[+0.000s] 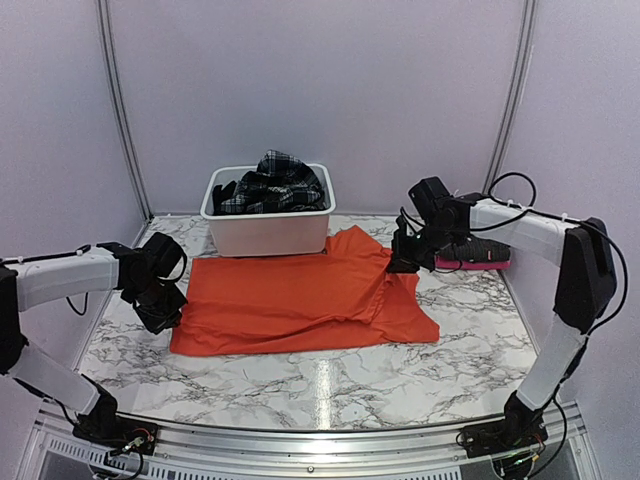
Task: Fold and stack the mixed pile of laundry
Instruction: Fold the flattened T-shirt at the center of the board, then move the 1/3-folded T-shirt to the center of the board.
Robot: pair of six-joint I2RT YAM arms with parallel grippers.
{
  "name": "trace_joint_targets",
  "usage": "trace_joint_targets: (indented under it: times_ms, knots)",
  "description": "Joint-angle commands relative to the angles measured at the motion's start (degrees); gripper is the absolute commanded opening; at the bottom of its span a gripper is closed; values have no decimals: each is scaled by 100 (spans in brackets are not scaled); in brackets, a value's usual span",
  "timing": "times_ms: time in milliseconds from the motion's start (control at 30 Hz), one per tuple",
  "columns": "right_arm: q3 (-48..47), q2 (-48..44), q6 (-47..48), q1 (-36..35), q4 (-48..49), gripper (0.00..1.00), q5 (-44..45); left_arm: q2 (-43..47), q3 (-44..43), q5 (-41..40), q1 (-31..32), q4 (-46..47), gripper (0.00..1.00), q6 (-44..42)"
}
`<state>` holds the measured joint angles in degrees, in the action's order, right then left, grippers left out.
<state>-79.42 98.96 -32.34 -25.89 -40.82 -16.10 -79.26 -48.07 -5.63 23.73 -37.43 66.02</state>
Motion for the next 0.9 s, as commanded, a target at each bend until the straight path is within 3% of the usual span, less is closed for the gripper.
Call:
trace_joint_targets:
  times_ms: [0, 300, 400, 467, 533, 867]
  knots:
    - [-418, 251, 293, 58, 53, 0, -190, -211, -216, -61, -78, 84, 0, -148]
    - [-654, 534, 549, 415, -28, 0, -380, -792, -465, -18, -336, 337, 2, -478]
    - [-467, 287, 765, 815, -81, 28, -725, -801, -479, 124, -541, 385, 21, -729]
    - [-114, -88, 919, 1000, -111, 47, -764, -543, -388, 125, -607, 393, 45, -858]
    - [333, -518, 1057, 1138, -140, 57, -816, -221, -255, 173, -628, 394, 55, -1002]
    - [2745, -1943, 1076, 1214, 29, 52, -838, 912, 1099, 1064, -637, 452, 55, -865]
